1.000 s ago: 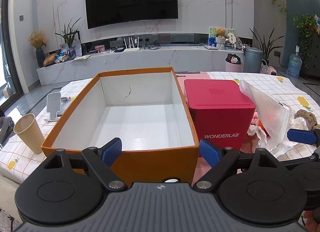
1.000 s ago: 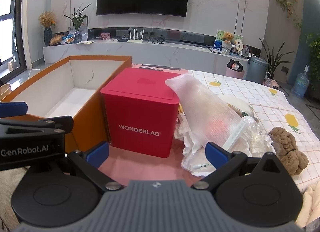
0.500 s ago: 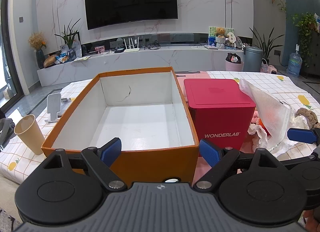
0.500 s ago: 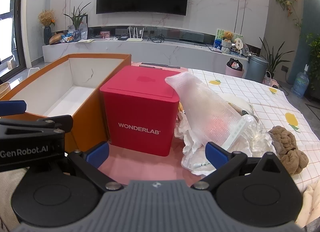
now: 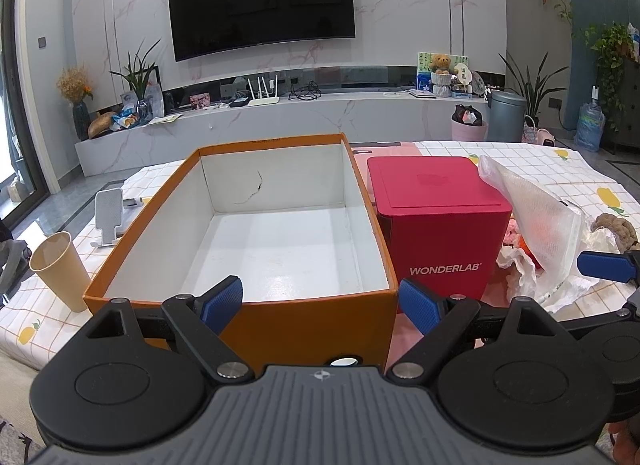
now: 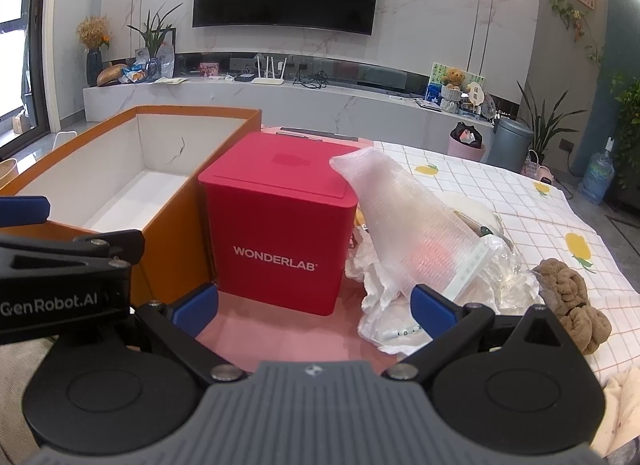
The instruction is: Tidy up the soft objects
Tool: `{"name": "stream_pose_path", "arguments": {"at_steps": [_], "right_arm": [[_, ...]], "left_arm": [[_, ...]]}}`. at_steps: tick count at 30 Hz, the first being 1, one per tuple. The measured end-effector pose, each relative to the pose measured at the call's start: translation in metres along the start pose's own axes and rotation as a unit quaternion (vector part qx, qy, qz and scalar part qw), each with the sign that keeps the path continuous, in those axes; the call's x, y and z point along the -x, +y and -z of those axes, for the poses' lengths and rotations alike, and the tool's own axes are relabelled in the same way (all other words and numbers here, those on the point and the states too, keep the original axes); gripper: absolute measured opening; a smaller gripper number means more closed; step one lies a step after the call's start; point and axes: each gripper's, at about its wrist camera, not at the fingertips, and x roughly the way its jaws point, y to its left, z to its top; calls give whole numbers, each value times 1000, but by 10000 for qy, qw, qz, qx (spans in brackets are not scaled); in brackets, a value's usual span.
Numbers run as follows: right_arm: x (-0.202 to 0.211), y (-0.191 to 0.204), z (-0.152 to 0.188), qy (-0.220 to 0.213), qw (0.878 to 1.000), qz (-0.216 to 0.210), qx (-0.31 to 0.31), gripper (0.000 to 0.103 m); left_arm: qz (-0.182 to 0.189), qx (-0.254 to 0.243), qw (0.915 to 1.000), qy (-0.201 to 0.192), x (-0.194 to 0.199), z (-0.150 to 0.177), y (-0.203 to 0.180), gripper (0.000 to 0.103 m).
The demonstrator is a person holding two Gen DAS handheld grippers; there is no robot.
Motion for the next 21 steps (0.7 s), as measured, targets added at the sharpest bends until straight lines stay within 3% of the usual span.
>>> {"name": "stream_pose_path", "arguments": {"at_steps": [12,21], "right_arm": [[0,2,0,-2,10000,48,60,100],[8,0,-5,-226,9997,65,24,100]], "left_arm": [[-9,-3,10000,-12,0,1,0,102],[64,402,9989,-231,5,0,9,102]]}}
